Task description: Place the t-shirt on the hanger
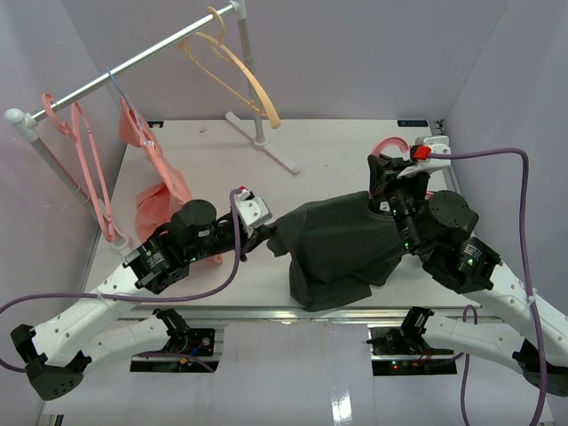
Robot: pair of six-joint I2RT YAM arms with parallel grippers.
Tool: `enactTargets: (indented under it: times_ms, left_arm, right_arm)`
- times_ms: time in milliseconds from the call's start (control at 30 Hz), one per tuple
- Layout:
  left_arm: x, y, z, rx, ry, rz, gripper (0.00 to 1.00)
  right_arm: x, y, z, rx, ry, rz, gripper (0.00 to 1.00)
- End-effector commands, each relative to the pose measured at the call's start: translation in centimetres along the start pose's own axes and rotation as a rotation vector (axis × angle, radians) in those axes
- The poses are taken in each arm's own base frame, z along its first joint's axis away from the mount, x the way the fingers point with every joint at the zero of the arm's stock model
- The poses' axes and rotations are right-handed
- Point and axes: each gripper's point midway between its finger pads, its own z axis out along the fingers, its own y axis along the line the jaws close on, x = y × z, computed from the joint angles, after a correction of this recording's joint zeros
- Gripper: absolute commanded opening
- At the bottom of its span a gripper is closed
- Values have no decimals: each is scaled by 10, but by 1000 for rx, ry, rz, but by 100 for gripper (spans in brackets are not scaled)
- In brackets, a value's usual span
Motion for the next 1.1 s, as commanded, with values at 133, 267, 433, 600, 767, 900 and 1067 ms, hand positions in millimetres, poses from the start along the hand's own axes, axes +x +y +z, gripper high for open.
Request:
enactTargets:
  times_ms: [133,267,433,600,767,900,1067]
  left_arm:
    - [3,1,-19,-36,24,-49,0]
    - [9,1,-19,-41,40,-53,0]
    - [22,4,-18,-61,86,-66,0]
    - [24,1,-18,-51,94,-86,0]
    - [17,-4,-21,-26,72,-104,0]
    - [23,-2,-21,-42,92,-113,0]
    - [33,6,-20,-91,125,-124,0]
  right_arm:
    - [-31,-23,0,126,-129,18,8]
    - [-32,-25,0,137,-141,30,8]
    - [-33,-27,0,146,-147,26,8]
    - [-31,-26,0,142,-145,20,8]
    - [-27,-25,1,141,-143,18,8]
    - [-26,-26,1,150,-147,19,8]
    - [-27,-28,0,153,-148,10,8]
